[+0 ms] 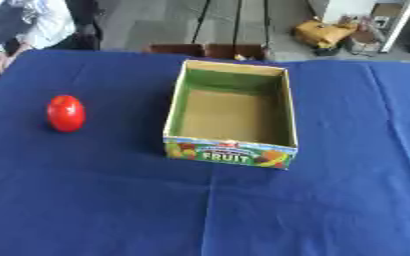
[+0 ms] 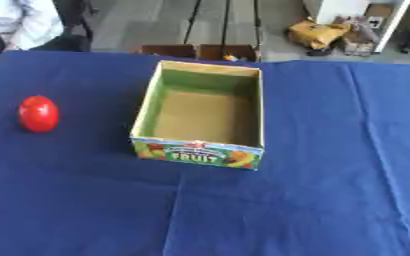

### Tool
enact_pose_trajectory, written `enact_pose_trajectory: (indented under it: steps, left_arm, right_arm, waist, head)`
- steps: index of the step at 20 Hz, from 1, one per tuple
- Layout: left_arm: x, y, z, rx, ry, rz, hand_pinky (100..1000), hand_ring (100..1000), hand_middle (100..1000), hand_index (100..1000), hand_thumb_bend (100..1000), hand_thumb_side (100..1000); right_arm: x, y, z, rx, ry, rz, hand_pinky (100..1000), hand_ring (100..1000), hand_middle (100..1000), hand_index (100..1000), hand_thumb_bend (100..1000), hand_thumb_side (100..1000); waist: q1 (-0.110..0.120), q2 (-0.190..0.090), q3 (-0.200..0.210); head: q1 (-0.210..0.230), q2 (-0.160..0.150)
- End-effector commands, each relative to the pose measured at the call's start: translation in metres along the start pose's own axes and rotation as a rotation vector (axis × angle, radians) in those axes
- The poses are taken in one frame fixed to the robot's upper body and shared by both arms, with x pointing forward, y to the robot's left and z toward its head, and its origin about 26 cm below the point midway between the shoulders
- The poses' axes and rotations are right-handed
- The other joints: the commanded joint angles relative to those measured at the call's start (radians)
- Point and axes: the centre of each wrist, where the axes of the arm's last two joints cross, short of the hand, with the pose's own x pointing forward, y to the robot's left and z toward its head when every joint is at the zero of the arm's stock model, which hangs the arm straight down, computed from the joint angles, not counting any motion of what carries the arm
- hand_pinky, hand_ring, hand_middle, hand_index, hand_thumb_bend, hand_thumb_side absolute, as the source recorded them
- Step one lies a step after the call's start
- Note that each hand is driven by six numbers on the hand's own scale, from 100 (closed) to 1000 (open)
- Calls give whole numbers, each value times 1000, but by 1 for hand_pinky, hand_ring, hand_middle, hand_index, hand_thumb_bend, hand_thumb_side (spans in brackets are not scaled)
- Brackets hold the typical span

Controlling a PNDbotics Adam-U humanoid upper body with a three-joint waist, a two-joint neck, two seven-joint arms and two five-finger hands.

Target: Pick up objects on the table and place them in the box.

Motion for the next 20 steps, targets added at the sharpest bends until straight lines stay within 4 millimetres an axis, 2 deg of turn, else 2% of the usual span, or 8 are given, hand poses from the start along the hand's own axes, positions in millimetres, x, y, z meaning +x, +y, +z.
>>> enact_pose_trajectory:
  steps: [1,10,12,16,20]
  left_arm:
    - [-10,11,-8,-66,29,-90,761,855,883,1000,100,968]
    - [-30,3,-27,-251,128,-167,848,921,944,1000,100,998]
    - [-35,-2,-29,-296,150,-171,817,907,944,1000,120,992]
    - [-49,-13,-29,-387,208,-174,834,924,963,1000,274,987]
    - [-62,-21,-29,-483,266,-175,847,936,971,1000,516,985]
  right_arm:
    - [2,-4,-9,16,-41,-3,717,798,785,862,100,1000]
    - [2,-3,-10,29,-44,-8,717,798,784,861,100,1000]
    - [2,-3,-10,32,-45,-10,717,798,783,860,100,1000]
    - [2,-2,-10,35,-45,-9,718,799,783,859,100,1000]
    - [2,-2,-10,37,-43,-9,718,799,782,859,100,1000]
  waist:
    - [2,-14,-3]
    - [6,-8,-16]
    - [7,-7,-20]
    - [11,-4,-28]
    - [14,-2,-34]
  head:
    - [-7,-13]
    - [-8,-30]
    - [-8,-34]
    - [-7,-39]
    - [-6,-43]
